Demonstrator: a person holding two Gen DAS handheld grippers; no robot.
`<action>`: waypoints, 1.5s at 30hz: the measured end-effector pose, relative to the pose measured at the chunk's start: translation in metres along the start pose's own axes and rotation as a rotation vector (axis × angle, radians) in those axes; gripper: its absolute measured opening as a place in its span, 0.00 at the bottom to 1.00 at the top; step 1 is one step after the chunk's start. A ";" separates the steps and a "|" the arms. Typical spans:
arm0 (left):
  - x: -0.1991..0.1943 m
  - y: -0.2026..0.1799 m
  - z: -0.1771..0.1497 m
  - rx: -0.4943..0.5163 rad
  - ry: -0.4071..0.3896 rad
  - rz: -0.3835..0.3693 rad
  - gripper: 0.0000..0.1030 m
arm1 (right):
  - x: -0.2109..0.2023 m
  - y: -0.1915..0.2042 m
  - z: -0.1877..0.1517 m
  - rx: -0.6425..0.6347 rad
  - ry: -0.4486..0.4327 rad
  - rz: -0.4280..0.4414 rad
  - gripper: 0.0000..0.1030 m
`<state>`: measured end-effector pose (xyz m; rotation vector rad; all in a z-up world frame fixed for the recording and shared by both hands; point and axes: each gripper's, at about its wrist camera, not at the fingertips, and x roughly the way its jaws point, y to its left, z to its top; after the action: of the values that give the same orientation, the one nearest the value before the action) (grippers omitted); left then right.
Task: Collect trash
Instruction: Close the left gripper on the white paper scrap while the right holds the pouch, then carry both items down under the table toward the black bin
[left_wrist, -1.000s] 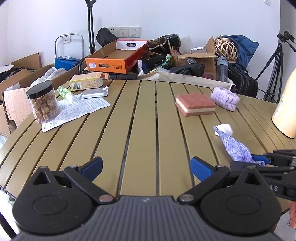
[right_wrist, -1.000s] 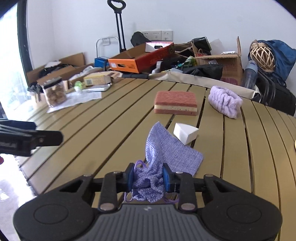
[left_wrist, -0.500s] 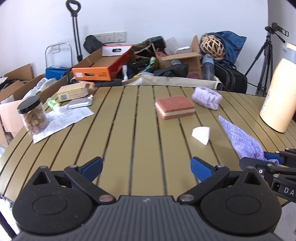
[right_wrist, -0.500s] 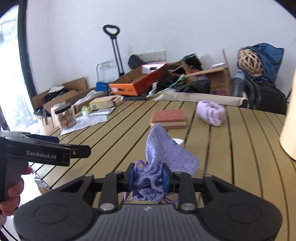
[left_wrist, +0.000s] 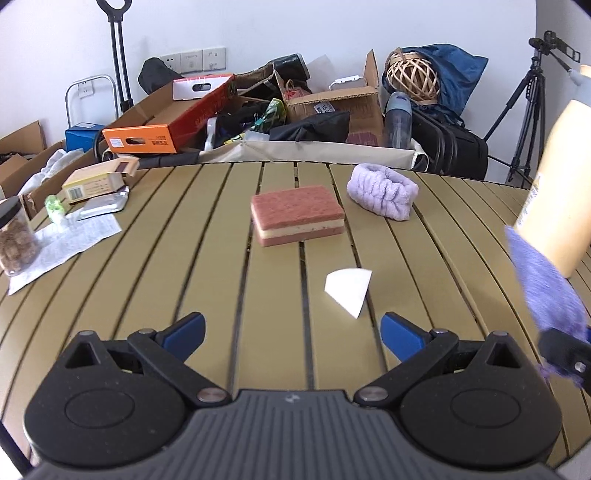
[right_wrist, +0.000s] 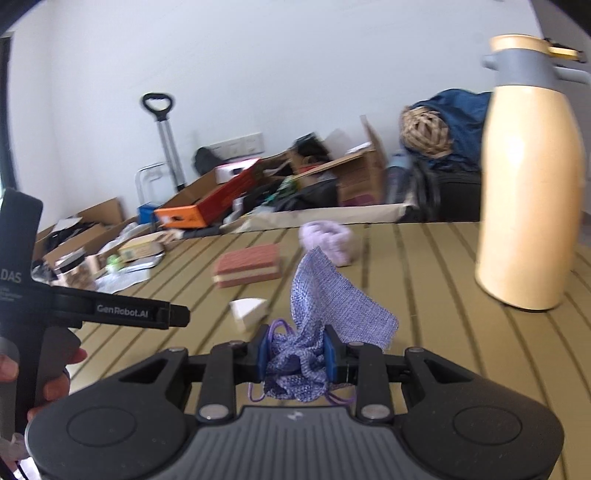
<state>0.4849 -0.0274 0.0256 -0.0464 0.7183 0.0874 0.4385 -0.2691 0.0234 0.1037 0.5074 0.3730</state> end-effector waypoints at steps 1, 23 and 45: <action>0.006 -0.003 0.003 -0.005 0.001 0.002 1.00 | 0.000 -0.005 0.000 0.006 -0.006 -0.008 0.27; 0.089 -0.053 0.024 -0.005 0.054 0.082 0.74 | 0.003 -0.067 -0.018 0.090 -0.079 -0.052 0.27; 0.044 -0.047 0.021 0.047 0.001 0.046 0.32 | -0.016 -0.038 -0.016 0.060 -0.077 -0.017 0.27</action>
<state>0.5362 -0.0694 0.0124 0.0148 0.7226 0.1141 0.4301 -0.3106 0.0095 0.1715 0.4430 0.3357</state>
